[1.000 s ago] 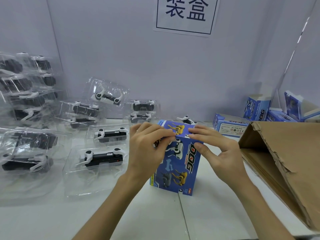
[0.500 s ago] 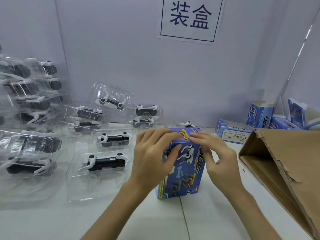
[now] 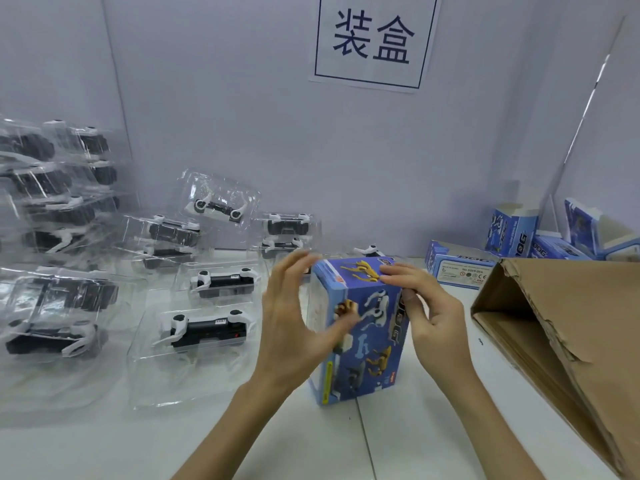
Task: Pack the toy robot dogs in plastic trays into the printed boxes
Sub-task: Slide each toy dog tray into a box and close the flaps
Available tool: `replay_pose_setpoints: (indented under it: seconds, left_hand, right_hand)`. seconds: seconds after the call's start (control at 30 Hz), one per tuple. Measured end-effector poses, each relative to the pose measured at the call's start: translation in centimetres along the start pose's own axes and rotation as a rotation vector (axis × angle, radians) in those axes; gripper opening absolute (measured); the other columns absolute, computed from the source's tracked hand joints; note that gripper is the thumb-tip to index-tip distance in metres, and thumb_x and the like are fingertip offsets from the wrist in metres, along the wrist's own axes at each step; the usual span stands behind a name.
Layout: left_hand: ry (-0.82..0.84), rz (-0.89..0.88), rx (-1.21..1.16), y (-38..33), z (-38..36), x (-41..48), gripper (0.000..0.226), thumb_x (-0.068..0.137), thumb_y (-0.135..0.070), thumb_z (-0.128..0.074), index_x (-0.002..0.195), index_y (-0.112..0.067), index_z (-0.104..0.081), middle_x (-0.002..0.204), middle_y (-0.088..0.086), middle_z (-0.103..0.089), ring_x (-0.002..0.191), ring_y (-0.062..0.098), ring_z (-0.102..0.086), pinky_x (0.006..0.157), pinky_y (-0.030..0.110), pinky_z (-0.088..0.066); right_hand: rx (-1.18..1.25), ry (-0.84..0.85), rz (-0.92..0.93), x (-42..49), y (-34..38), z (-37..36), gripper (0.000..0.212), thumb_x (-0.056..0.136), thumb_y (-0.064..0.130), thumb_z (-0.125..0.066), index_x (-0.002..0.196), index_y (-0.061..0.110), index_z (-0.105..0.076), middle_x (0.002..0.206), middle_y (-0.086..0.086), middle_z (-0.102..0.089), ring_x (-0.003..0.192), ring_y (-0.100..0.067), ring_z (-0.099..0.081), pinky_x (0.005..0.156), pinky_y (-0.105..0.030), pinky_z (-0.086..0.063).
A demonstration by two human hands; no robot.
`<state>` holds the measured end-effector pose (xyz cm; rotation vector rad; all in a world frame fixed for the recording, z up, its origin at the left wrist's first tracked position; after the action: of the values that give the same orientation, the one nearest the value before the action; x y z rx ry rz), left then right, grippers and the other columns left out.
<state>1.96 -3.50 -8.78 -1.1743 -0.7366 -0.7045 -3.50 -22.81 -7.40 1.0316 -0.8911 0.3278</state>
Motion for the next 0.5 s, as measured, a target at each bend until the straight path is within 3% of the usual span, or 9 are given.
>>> replay_pose_setpoints:
  seconds: [0.07, 0.13, 0.2, 0.27, 0.33, 0.4, 0.5]
  left_hand:
    - [0.185, 0.241, -0.122, 1.6, -0.5, -1.2, 0.098, 0.063, -0.059, -0.08, 0.144, -0.042, -0.028, 0.138, -0.031, -0.042, 0.125, -0.002, -0.049, 0.095, 0.005, -0.037]
    - [0.391, 0.279, -0.071, 2.5, -1.2, -2.4, 0.097, 0.057, -0.069, -0.078, 0.135, -0.064, -0.019, 0.126, -0.044, -0.045, 0.112, -0.01, -0.054, 0.084, 0.009, -0.046]
    - [0.438, 0.203, 0.024, 2.3, -1.9, -3.0, 0.089, 0.058, -0.068, -0.078, 0.125, -0.07, -0.02, 0.122, -0.044, -0.049, 0.107, -0.011, -0.057, 0.077, 0.011, -0.049]
    - [0.36, 0.133, 0.059, 1.6, -2.2, -3.1, 0.087, 0.058, -0.064, -0.078, 0.125, -0.068, -0.022, 0.12, -0.039, -0.053, 0.104, -0.009, -0.058, 0.073, 0.009, -0.047]
    - [0.292, 0.006, 0.163, 1.1, -2.2, -3.1, 0.087, 0.06, -0.056, -0.078, 0.135, -0.05, -0.032, 0.118, -0.025, -0.057, 0.101, -0.001, -0.057, 0.077, 0.018, -0.05]
    - [0.215, -0.206, 0.311, 0.8, -1.9, -3.2, 0.087, 0.061, -0.046, -0.075, 0.139, -0.03, -0.04, 0.124, -0.01, -0.059, 0.108, 0.012, -0.053, 0.088, 0.032, -0.049]
    - [0.149, -0.391, 0.426, 0.5, -1.7, -3.5, 0.088, 0.057, -0.026, -0.086, 0.135, -0.025, -0.046, 0.135, 0.006, -0.059, 0.122, 0.025, -0.049, 0.103, 0.041, -0.037]
  right_hand:
    - [0.05, -0.035, -0.036, 0.2, -0.7, 0.9, 0.039, 0.101, 0.004, -0.046, 0.106, 0.032, -0.072, 0.125, 0.014, -0.067, 0.129, -0.016, -0.055, 0.085, -0.036, -0.059]
    - [0.068, -0.094, -0.056, 0.4, -1.3, 1.9, 0.037, 0.101, -0.001, -0.046, 0.106, 0.025, -0.072, 0.123, 0.013, -0.068, 0.125, -0.014, -0.058, 0.08, -0.022, -0.057]
    - [0.183, -0.147, -0.153, 0.5, -2.0, 2.6, 0.04, 0.099, -0.009, -0.046, 0.1, 0.02, -0.074, 0.118, 0.011, -0.07, 0.119, -0.01, -0.061, 0.078, -0.017, -0.054]
    - [0.437, -0.179, -0.287, 0.4, -2.3, 3.1, 0.045, 0.095, -0.01, -0.046, 0.089, 0.019, -0.079, 0.114, 0.006, -0.072, 0.114, -0.012, -0.064, 0.079, -0.019, -0.055]
    - [0.601, -0.189, -0.388, 0.1, -2.0, 3.5, 0.027, 0.089, 0.006, -0.053, 0.093, 0.017, -0.077, 0.113, 0.0, -0.072, 0.109, -0.016, -0.066, 0.082, -0.024, -0.056]
    - [0.628, -0.131, -0.529, -0.4, -1.9, 3.6, 0.034, 0.088, 0.028, -0.055, 0.116, 0.014, -0.068, 0.12, -0.006, -0.071, 0.111, -0.024, -0.065, 0.092, -0.034, -0.052]
    - [0.482, 0.045, -0.804, -1.4, -2.7, 3.4, 0.048, 0.091, 0.053, -0.049, 0.117, 0.019, -0.069, 0.124, -0.013, -0.069, 0.118, -0.032, -0.064, 0.106, -0.052, -0.045]
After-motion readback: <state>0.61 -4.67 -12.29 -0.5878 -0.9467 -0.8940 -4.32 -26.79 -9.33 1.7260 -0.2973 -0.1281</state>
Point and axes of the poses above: each hand's wrist, its own x-axis towards the middle knuckle, its own z-axis out of the back of the hand, y = z × x, the point moved 3 cm from there along x, towards the middle knuckle
